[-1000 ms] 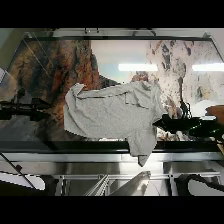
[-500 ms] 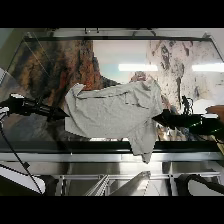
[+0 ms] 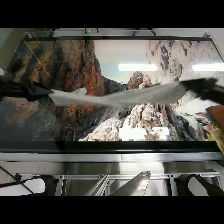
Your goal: Fold the shirts.
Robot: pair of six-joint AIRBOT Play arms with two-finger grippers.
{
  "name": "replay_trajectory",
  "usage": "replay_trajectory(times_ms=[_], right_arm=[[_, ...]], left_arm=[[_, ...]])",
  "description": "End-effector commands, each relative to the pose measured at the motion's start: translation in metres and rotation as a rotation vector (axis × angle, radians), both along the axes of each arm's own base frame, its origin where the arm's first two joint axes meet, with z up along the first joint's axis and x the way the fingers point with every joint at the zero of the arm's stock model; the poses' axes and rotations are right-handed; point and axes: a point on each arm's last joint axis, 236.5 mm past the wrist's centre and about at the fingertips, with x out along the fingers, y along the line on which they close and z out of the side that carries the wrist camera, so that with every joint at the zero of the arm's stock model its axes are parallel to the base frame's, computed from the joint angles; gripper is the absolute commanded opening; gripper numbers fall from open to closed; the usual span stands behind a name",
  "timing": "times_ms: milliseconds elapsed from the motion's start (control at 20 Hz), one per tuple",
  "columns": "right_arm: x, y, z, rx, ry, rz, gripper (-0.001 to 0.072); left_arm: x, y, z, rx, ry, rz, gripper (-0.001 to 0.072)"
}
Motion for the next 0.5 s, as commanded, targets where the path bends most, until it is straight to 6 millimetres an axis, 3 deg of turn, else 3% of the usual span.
replay_trajectory(times_ms=[0,100,200,300,350,450], right_arm=[[-0.052,-0.006,0.139,-0.057,-0.366,-0.054,0.0016],[-0.082,-0.003,0.196,-0.162,-0.539,-0.142,0.0016],[-0.105,0.004,0.241,-0.274,-0.674,-0.229,0.0016],[-0.119,0.016,0.270,-0.328,-0.758,-0.242,0.0016],[-0.119,0.017,0.273,-0.354,-0.763,-0.247,0.0016],[-0.107,0.007,0.255,-0.372,-0.681,-0.244,0.0016]], left_arm=[[-0.059,-0.016,0.147,-0.120,-0.373,-0.040,0.0019],[-0.091,-0.021,0.223,-0.183,-0.619,-0.012,0.0019],[-0.120,-0.021,0.272,-0.198,-0.756,0.025,0.0020],[-0.128,-0.018,0.287,-0.123,-0.804,0.063,0.0022],[-0.124,-0.015,0.283,-0.064,-0.799,0.078,0.0023],[-0.106,-0.009,0.260,0.020,-0.704,0.080,0.0022]])
